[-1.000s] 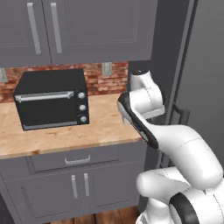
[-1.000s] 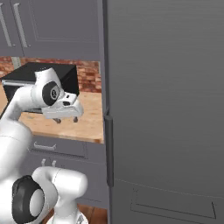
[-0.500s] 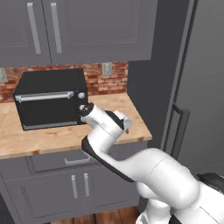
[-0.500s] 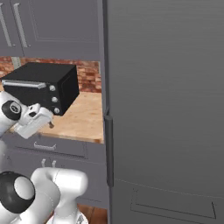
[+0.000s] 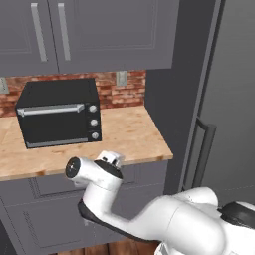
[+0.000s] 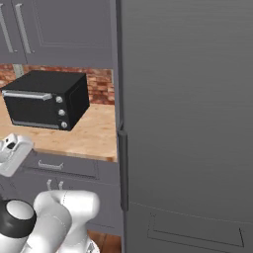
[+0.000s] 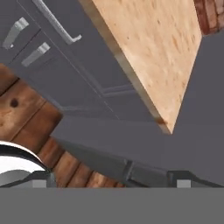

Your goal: Take the tongs from the drawer on the left and place them on the dining counter next to the tray containing the hot dog.

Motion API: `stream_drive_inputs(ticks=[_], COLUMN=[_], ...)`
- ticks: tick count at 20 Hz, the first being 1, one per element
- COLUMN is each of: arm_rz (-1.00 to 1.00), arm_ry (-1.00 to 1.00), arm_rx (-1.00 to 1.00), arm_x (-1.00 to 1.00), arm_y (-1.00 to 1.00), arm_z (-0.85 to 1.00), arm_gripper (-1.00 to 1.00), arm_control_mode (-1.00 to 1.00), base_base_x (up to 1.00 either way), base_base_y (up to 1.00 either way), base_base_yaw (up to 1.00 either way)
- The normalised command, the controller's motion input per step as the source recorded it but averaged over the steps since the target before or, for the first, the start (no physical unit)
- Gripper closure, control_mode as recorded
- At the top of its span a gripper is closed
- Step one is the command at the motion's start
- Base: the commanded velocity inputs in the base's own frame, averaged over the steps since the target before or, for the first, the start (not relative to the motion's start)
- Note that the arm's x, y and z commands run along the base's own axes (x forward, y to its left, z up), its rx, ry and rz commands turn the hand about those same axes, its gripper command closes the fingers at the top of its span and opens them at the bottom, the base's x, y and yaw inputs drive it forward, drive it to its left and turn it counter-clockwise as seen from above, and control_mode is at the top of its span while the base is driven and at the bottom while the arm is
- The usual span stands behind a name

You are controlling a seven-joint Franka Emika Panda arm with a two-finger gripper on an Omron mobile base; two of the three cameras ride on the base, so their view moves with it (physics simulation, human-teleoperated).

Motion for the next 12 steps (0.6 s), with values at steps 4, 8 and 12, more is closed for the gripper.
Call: stream_drive_inputs(ticks=[4,8,12], arm_rz=[0.25,0.23,0.26], arm_ry=[0.0,0.0,0.0], arm_rx=[0.03,0.02,0.01], arm_x=[-0.07,0.0,0.04], arm_y=[0.71,0.89,0.66], arm_z=[-0.56,-0.65,-0.83], arm_gripper=[-1.0,-1.0,-1.0], arm_control_mode=[-1.0,-1.0,-1.0], base_base_x=[0.0,0.0,0.0], base_base_y=[0.0,0.0,0.0], base_base_yaw=[0.0,0.0,0.0])
